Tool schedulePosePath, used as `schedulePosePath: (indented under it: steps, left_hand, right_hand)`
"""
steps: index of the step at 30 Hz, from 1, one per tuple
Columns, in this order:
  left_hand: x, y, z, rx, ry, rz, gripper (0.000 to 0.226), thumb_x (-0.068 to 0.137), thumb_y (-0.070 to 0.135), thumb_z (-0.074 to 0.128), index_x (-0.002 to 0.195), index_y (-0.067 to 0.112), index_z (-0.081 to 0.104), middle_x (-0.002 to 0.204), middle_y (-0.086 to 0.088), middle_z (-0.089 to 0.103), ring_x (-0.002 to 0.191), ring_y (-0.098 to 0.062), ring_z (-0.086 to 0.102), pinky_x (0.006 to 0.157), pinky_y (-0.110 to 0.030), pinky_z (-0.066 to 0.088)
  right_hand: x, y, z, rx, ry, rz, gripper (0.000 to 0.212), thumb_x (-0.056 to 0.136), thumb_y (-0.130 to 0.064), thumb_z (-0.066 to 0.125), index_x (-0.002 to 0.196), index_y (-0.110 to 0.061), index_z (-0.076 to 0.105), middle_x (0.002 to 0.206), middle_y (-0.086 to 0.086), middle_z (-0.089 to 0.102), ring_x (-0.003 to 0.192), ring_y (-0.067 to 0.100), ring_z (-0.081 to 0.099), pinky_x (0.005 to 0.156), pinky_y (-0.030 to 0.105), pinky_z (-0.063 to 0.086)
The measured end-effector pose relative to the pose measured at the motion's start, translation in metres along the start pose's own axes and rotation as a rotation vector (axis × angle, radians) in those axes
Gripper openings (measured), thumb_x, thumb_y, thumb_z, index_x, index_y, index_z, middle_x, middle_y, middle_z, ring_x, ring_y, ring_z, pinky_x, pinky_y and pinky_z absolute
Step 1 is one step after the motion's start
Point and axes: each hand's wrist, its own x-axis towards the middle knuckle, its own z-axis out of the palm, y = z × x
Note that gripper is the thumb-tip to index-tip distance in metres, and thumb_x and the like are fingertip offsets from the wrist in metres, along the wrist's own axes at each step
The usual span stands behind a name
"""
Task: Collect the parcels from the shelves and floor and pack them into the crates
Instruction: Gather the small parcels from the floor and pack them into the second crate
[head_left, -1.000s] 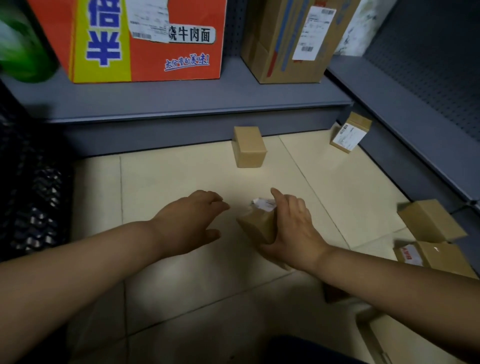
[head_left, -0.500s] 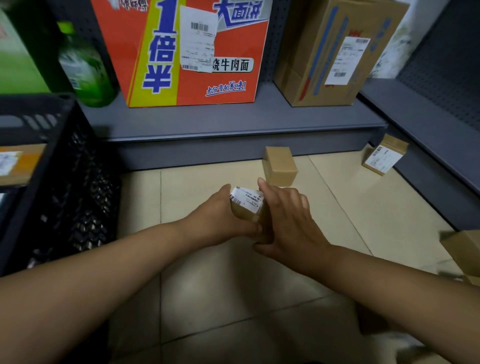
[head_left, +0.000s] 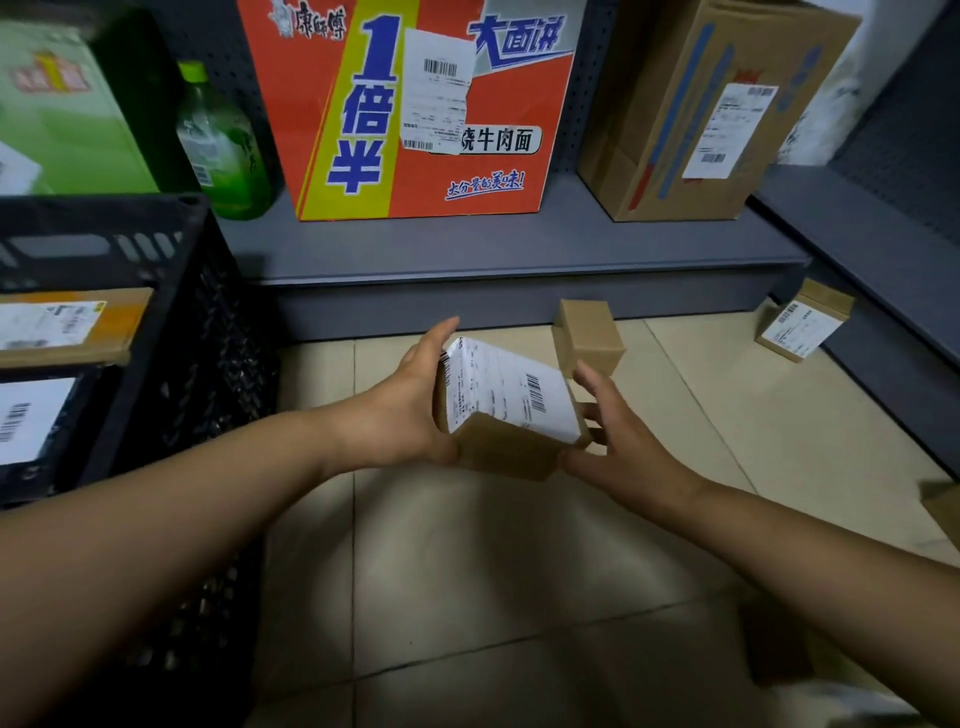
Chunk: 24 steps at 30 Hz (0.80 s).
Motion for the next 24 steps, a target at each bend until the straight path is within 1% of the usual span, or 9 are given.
schedulePosePath:
  steps: [3, 7, 10, 11, 14, 17, 20, 22, 24]
  left_hand:
    - [-0.006, -0.003, -0.013, 0.033, -0.018, 0.039, 0.127, 0.048, 0.024, 0.073, 0.147, 0.036, -0.005, 0.147, 0.003, 0.025, 0.132, -0.011, 0.035, 0.108, -0.033, 0.038]
    - [-0.017, -0.002, -0.035, 0.123, -0.011, 0.097, 0.121, 0.053, 0.021, 0.074, 0.147, 0.032, -0.002, 0.147, 0.003, 0.026, 0.133, -0.007, 0.034, 0.110, -0.024, 0.032]
    - [-0.026, -0.004, -0.055, 0.262, 0.070, 0.146, 0.118, 0.063, 0.011, 0.079, 0.148, 0.031, -0.001, 0.148, 0.004, 0.024, 0.133, -0.005, 0.030, 0.102, -0.009, 0.027]
    - [-0.029, -0.005, -0.062, 0.298, 0.115, 0.153, 0.117, 0.066, 0.013, 0.079, 0.148, 0.031, -0.002, 0.151, 0.005, 0.021, 0.135, -0.004, 0.026, 0.101, -0.009, 0.024]
    - [-0.035, -0.008, -0.083, 0.279, 0.299, 0.093, 0.108, 0.075, 0.016, 0.075, 0.150, 0.025, -0.002, 0.154, -0.003, 0.020, 0.139, -0.013, 0.026, 0.105, -0.021, 0.028]
    - [-0.040, -0.006, -0.106, 0.150, 0.523, -0.004, 0.074, 0.086, 0.010, 0.062, 0.147, 0.011, 0.021, 0.142, -0.012, 0.039, 0.127, -0.024, 0.045, 0.105, -0.036, 0.039]
    - [-0.051, 0.000, -0.128, -0.031, 0.783, -0.061, 0.036, 0.093, 0.011, 0.047, 0.130, 0.013, 0.046, 0.119, -0.007, 0.056, 0.108, -0.022, 0.055, 0.093, -0.032, 0.043]
    - [-0.060, 0.005, -0.142, -0.120, 0.952, -0.090, 0.029, 0.094, 0.016, 0.042, 0.122, 0.014, 0.051, 0.117, -0.006, 0.058, 0.104, -0.021, 0.053, 0.089, -0.030, 0.041]
    - [-0.072, 0.011, -0.156, -0.202, 1.111, -0.080, 0.026, 0.091, 0.013, 0.040, 0.114, 0.016, 0.053, 0.119, -0.006, 0.056, 0.108, -0.023, 0.051, 0.096, -0.036, 0.041]
  right_hand:
    - [0.004, -0.012, 0.003, -0.112, -0.031, -0.097, 0.102, 0.074, -0.016, 0.075, 0.150, -0.026, 0.008, 0.149, -0.006, 0.026, 0.128, 0.012, 0.039, 0.098, 0.026, 0.046]
    - [0.011, -0.031, 0.004, -0.214, -0.033, -0.142, 0.112, 0.065, -0.025, 0.081, 0.149, -0.028, 0.007, 0.143, -0.012, 0.027, 0.113, 0.002, 0.043, 0.089, 0.014, 0.040]
    - [0.016, -0.049, 0.007, -0.309, -0.001, -0.175, 0.115, 0.061, -0.033, 0.082, 0.149, -0.030, 0.008, 0.138, -0.017, 0.023, 0.117, 0.000, 0.039, 0.095, 0.016, 0.036]
    - [0.018, -0.057, 0.008, -0.328, 0.018, -0.183, 0.115, 0.060, -0.035, 0.082, 0.148, -0.029, 0.009, 0.137, -0.017, 0.022, 0.121, 0.001, 0.037, 0.099, 0.019, 0.035]
    - [0.028, -0.085, 0.013, -0.351, 0.106, -0.226, 0.109, 0.060, -0.035, 0.082, 0.146, -0.024, 0.016, 0.133, -0.013, 0.023, 0.125, 0.007, 0.033, 0.107, 0.025, 0.032]
    - [0.042, -0.123, 0.023, -0.442, 0.227, -0.282, 0.101, 0.059, -0.040, 0.081, 0.141, -0.026, 0.025, 0.130, -0.005, 0.030, 0.118, 0.013, 0.042, 0.098, 0.030, 0.039]
    - [0.058, -0.163, 0.038, -0.400, 0.298, -0.363, 0.093, 0.058, -0.038, 0.083, 0.133, -0.028, 0.029, 0.123, -0.006, 0.031, 0.113, 0.012, 0.044, 0.088, 0.028, 0.044]
    - [0.068, -0.186, 0.051, -0.369, 0.345, -0.426, 0.088, 0.056, -0.033, 0.083, 0.128, -0.027, 0.033, 0.119, -0.006, 0.031, 0.114, 0.015, 0.043, 0.088, 0.030, 0.046]
    - [0.077, -0.207, 0.067, -0.373, 0.375, -0.453, 0.087, 0.054, -0.032, 0.084, 0.126, -0.024, 0.035, 0.117, -0.004, 0.031, 0.114, 0.019, 0.044, 0.089, 0.034, 0.048]
